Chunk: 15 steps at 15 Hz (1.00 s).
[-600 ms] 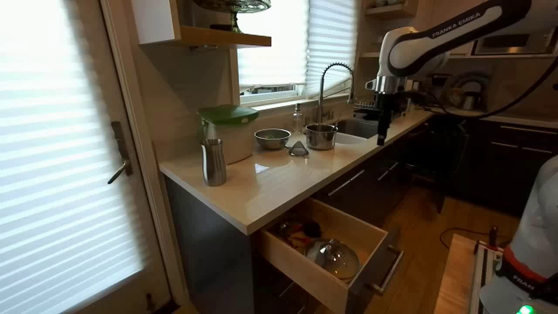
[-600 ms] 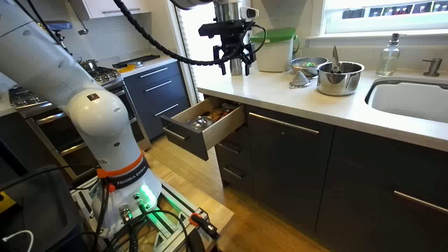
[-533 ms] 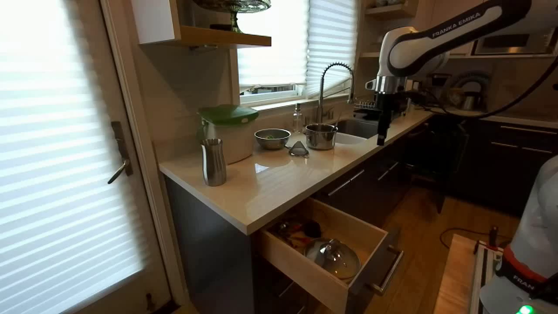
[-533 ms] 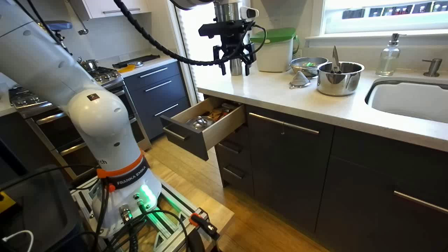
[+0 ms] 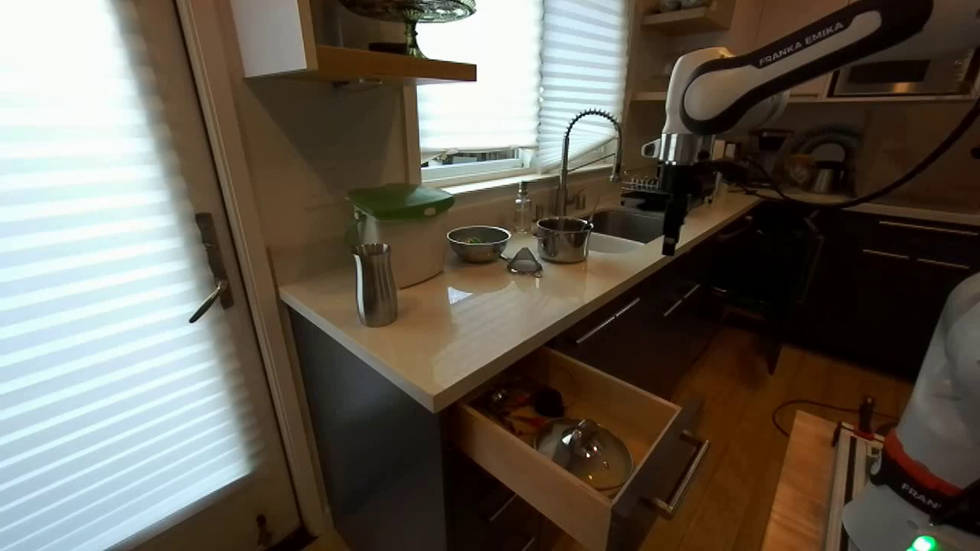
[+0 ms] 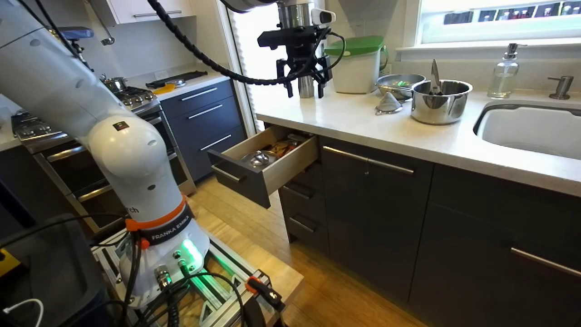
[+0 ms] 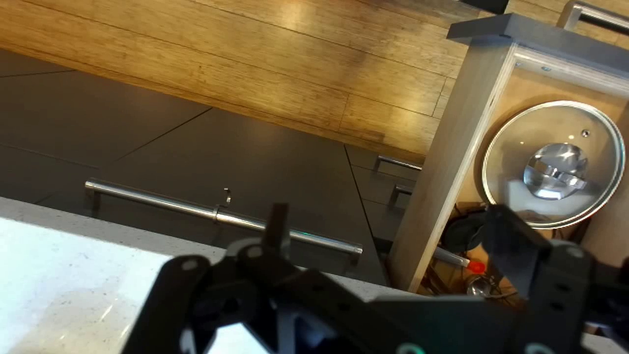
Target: Pick up the scissors from the silver pot and put it in the open drawer
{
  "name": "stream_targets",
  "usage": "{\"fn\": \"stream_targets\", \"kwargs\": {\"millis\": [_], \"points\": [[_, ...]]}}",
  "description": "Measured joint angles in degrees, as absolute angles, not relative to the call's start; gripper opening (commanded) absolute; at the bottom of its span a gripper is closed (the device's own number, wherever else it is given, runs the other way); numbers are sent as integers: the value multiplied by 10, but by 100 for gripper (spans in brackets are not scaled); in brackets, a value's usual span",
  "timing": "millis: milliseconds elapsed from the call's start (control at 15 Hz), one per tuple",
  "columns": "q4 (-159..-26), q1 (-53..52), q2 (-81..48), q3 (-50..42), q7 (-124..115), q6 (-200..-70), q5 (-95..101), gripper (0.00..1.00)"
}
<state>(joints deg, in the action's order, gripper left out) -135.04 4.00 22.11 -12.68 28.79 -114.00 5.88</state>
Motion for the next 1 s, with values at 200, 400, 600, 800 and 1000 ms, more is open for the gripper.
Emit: {"fn": "stream_targets", "kwargs": {"millis": [200, 400, 600, 800, 1000], "points": [[-1349, 40, 220, -128, 288, -1175, 45, 100], [-1322, 37, 205, -141, 304, -1234, -17, 100], [-1268, 33, 175, -164, 373, -1242, -66, 100], [-1188, 35, 118, -197, 490, -1223, -85, 100], [-1096, 55, 45, -216, 607, -1209, -112, 100]]}}
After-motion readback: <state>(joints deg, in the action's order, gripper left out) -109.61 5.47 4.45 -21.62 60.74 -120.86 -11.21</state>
